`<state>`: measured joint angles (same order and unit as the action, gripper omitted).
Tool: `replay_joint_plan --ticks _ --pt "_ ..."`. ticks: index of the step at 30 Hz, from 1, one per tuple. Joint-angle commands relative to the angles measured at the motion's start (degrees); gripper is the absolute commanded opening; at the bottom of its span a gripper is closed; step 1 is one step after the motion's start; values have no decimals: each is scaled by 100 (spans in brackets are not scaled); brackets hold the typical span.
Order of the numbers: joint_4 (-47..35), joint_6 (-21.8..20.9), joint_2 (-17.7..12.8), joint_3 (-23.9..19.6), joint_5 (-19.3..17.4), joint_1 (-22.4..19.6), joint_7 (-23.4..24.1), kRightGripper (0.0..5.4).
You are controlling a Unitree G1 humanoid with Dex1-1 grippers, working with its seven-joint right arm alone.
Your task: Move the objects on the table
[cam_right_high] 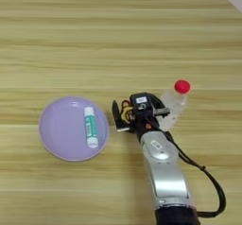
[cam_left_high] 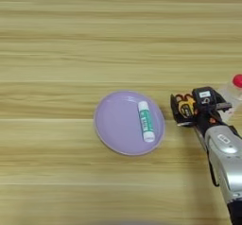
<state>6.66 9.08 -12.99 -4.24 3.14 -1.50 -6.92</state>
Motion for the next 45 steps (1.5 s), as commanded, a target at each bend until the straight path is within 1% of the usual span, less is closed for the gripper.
replay_joint_plan --ticks 1,8,18,37,45 --pt "137 -293 -160 -81 6 -442 9 538" --pt "704 -500 -210 -111 49 -611 83 538" --pt "1255 -680 -279 -146 132 -802 180 538" --pt "1859 -692 -284 -122 78 -1071 -9 538" --pt "2183 -751 -307 -133 98 -1216 12 538"
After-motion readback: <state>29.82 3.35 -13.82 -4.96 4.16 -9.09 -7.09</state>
